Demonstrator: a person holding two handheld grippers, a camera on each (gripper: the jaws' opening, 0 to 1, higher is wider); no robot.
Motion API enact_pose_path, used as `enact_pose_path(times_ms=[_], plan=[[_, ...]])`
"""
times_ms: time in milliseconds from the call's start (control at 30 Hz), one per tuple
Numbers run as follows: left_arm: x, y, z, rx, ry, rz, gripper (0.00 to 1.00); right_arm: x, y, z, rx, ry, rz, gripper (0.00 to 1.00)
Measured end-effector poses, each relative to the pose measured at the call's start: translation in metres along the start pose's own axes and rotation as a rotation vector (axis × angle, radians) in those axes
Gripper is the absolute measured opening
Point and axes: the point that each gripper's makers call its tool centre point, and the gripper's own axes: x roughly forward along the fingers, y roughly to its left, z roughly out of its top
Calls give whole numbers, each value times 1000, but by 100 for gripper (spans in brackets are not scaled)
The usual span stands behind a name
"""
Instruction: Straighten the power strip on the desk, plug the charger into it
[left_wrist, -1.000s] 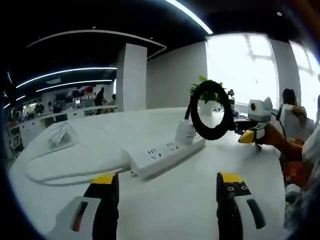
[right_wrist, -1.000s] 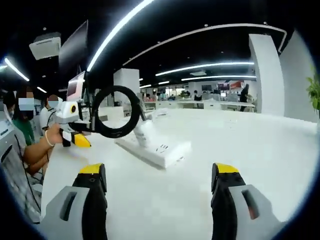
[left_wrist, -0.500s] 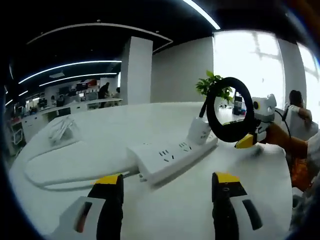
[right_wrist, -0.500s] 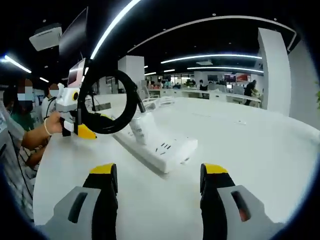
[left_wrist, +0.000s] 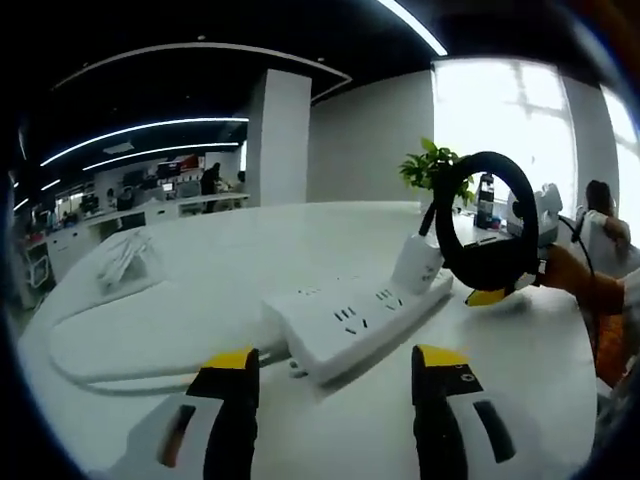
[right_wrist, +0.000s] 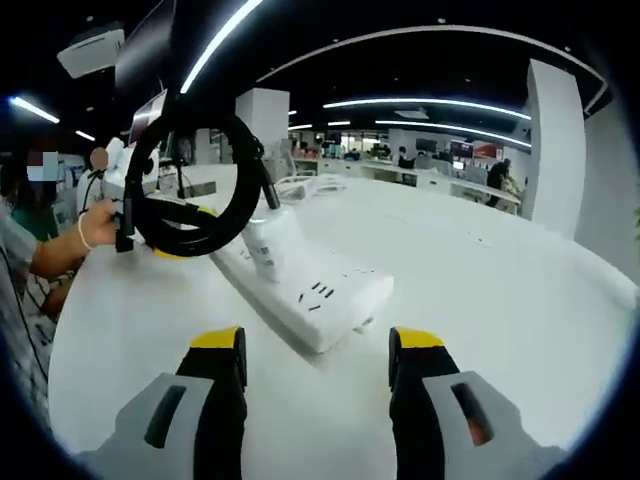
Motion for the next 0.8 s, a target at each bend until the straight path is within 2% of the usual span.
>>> enact_pose_path(times_ms=[400,500,667,800], plan=[[8,-3,-3,16,16,-6,54,9,7,2,-47,10,21,37],[9,-4,-1,8,10,-14,54,10,7,1,-50,16,19,37],[10,-4,-1,-5,9,-19,45,10,5,1,-49,18,8,34],[13,-4,-5,4,22,-11,44,11,3,0,-47,15,2,32]])
